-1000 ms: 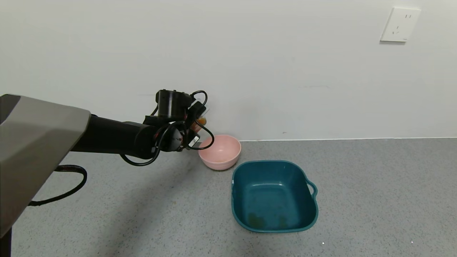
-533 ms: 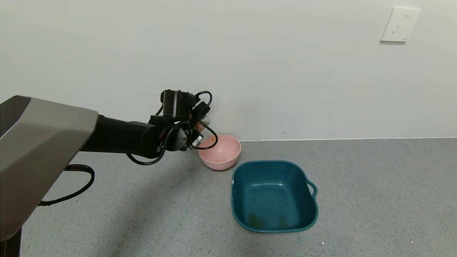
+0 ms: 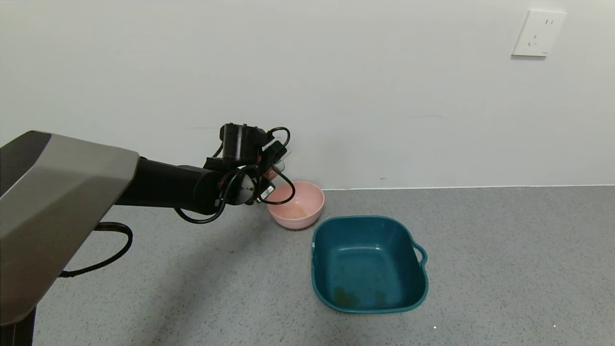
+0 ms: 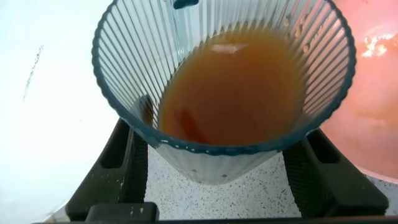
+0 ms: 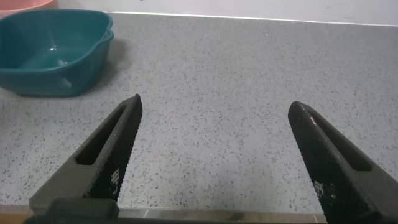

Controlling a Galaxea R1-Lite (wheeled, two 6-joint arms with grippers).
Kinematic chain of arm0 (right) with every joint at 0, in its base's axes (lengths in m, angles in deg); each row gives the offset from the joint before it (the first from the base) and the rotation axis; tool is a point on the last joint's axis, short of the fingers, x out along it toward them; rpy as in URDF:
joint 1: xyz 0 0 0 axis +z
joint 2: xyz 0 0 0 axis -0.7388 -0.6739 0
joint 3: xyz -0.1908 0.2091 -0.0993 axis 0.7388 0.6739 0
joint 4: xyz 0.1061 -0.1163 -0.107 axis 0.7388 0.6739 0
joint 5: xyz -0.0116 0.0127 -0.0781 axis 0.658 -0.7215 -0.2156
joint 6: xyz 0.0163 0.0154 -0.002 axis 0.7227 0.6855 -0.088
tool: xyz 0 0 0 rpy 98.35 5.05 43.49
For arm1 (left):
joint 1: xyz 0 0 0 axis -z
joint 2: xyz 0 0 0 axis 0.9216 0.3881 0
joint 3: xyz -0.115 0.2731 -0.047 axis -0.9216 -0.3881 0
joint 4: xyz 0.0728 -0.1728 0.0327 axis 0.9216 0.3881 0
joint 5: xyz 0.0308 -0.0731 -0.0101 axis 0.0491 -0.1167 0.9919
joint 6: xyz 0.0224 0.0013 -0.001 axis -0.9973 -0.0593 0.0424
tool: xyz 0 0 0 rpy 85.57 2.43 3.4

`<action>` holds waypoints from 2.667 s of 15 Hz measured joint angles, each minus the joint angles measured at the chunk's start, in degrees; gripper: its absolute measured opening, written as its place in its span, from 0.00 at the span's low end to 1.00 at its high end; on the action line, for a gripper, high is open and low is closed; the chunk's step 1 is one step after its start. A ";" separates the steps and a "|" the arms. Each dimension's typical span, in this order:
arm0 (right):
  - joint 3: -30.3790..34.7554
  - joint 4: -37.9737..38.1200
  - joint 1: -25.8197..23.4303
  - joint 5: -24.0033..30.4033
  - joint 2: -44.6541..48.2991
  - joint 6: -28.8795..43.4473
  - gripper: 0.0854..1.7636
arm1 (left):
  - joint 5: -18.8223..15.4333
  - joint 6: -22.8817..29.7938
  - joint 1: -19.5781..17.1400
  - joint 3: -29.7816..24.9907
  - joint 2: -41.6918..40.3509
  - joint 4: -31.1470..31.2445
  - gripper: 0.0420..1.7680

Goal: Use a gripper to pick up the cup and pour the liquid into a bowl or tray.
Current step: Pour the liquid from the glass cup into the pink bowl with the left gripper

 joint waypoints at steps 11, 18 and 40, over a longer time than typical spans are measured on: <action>0.00 0.00 0.00 0.00 0.00 -0.02 0.97 | 4.83 -5.73 1.95 1.60 0.52 3.58 0.70; 0.00 -0.02 0.00 -0.02 0.00 -0.02 0.97 | 7.22 -8.22 2.49 1.82 1.07 3.67 0.70; 0.00 0.00 0.00 0.00 0.00 -0.02 0.97 | 14.56 -20.75 4.08 2.85 1.38 6.06 0.70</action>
